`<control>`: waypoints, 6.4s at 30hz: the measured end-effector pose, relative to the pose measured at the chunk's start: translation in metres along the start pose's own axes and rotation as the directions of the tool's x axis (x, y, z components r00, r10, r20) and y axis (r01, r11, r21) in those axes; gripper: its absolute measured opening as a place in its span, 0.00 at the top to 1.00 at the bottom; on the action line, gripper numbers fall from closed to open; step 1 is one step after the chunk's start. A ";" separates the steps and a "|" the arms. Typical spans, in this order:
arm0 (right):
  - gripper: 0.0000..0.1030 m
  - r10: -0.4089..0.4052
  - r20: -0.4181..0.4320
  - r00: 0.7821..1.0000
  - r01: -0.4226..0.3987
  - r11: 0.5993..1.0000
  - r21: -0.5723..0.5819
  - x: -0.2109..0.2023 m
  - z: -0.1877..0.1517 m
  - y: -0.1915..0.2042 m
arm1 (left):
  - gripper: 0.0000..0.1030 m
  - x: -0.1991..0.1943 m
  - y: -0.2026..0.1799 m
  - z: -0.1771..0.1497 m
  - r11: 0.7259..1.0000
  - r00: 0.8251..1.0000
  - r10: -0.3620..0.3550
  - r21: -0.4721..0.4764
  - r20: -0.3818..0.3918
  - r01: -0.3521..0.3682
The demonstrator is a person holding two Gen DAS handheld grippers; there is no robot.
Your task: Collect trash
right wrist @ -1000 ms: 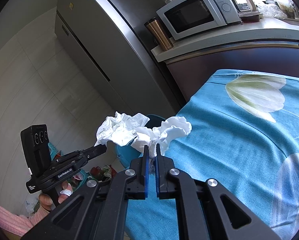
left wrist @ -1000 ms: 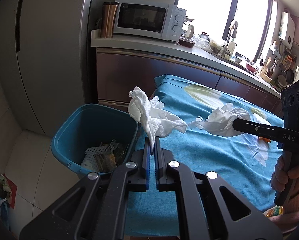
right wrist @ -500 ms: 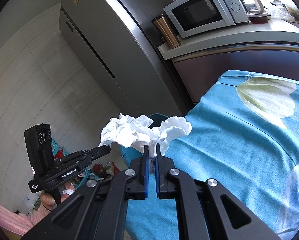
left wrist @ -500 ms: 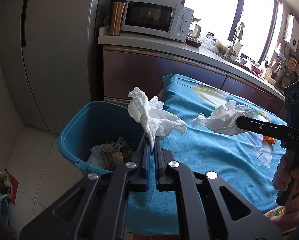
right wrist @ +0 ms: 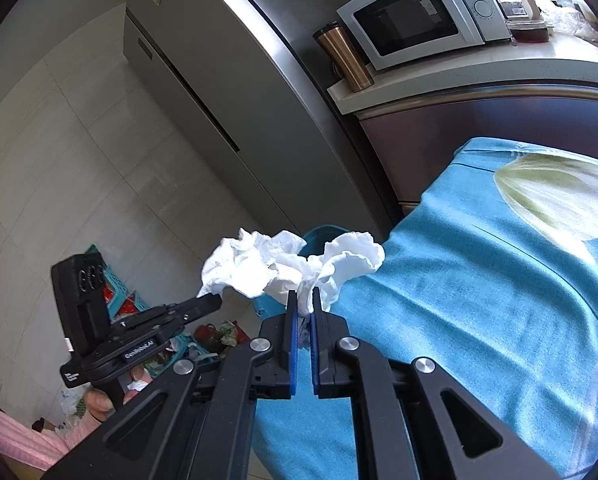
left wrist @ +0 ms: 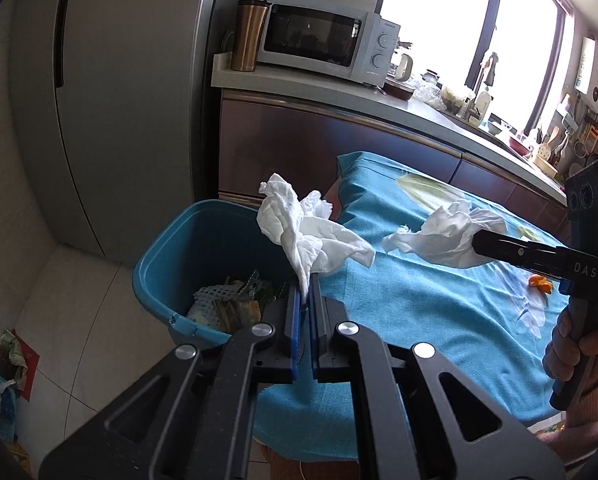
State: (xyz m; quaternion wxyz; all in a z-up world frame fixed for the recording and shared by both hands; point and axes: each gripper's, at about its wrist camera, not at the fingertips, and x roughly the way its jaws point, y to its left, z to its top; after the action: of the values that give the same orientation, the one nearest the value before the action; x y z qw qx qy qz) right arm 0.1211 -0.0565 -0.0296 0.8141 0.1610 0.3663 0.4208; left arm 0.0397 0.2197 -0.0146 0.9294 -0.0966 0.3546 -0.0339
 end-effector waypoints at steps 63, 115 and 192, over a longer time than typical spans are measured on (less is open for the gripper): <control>0.96 0.000 -0.087 0.996 -0.007 0.997 -0.081 0.039 0.012 0.028 | 0.96 0.001 0.056 -0.014 0.990 1.000 0.014 -0.137 -0.014 -0.016; 0.95 -0.173 -0.277 0.945 0.128 0.976 -0.174 0.155 0.019 0.048 | 0.95 0.077 0.076 -0.011 0.989 0.991 0.080 -0.114 -0.109 -0.092; 0.43 -0.636 0.156 0.755 0.563 0.752 0.342 -0.261 -0.095 -0.137 | 0.19 0.100 -0.336 -0.038 0.830 0.923 -0.340 0.403 -0.179 0.385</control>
State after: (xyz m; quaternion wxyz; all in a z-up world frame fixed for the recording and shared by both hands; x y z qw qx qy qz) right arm 0.0312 -0.3520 -0.0519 0.9169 0.1988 0.3417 0.0545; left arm 0.0910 -0.1281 -0.0388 0.8851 0.0475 0.3594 -0.2919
